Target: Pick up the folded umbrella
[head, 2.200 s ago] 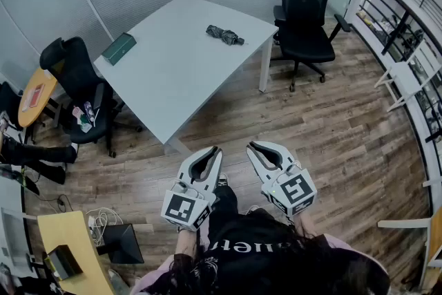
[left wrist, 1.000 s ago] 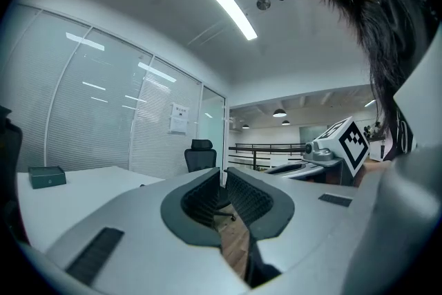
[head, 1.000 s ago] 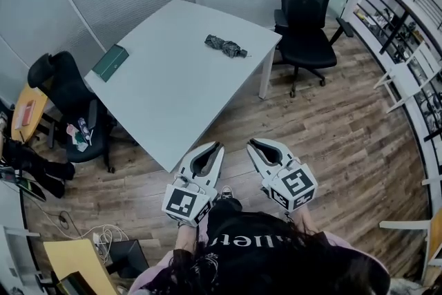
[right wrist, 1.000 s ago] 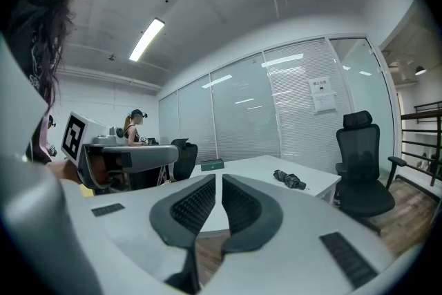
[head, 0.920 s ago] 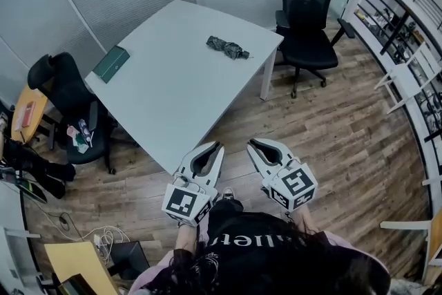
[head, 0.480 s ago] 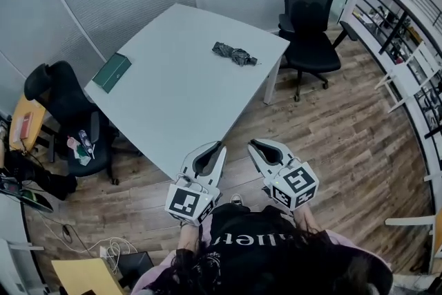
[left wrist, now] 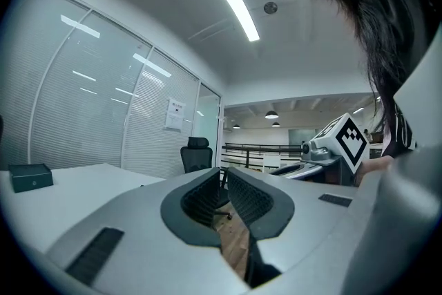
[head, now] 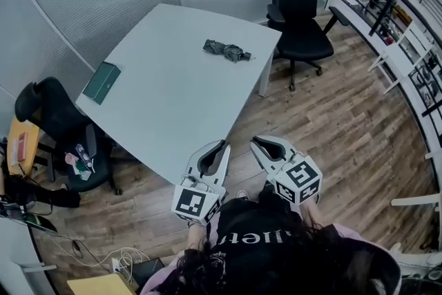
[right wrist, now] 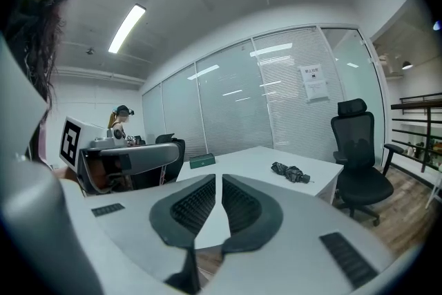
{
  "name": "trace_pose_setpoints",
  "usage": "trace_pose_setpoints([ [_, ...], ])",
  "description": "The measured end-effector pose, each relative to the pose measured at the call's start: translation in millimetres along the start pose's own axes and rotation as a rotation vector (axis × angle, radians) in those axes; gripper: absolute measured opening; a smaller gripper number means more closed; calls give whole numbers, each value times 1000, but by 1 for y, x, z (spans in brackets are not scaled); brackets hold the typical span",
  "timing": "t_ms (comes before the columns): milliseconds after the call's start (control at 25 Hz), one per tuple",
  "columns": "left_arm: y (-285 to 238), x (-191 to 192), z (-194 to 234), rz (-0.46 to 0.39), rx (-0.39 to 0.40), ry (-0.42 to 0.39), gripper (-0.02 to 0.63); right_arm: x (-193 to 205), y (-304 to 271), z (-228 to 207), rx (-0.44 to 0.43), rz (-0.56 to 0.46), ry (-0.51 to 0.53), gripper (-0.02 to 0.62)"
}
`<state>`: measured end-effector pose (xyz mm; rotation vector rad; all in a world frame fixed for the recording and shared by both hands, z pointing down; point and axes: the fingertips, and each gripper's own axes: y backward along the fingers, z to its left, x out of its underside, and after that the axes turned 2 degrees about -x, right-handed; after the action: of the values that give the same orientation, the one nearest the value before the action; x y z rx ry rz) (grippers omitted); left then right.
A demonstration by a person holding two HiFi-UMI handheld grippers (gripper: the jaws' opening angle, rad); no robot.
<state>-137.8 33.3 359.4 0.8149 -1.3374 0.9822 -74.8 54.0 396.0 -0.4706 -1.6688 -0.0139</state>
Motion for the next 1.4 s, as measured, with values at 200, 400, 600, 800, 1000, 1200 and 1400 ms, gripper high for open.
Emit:
trace_pose_setpoints([
  [200,-12,4,15,18,-18,9,51,1,-16,-11,-9,14,-9,41],
  [400,-35,4,31,24,-48,5,51,-4,-36,-35,-36,15,-17,41],
  [600,-72,5,46,32,-88,5,51,-9,-57,-72,-78,22,-20,41],
  [800,-125,-1,57,25,-135,13,51,-21,-73,-122,-126,44,-8,41],
  [1000,-178,-7,57,30,-179,14,51,-35,-80,-175,-168,43,-15,41],
  [1200,-218,-7,62,53,-221,4,51,-38,-90,-213,-208,60,-16,41],
  [1400,-248,-9,63,62,-262,-4,51,-42,-95,-247,-239,60,-24,41],
])
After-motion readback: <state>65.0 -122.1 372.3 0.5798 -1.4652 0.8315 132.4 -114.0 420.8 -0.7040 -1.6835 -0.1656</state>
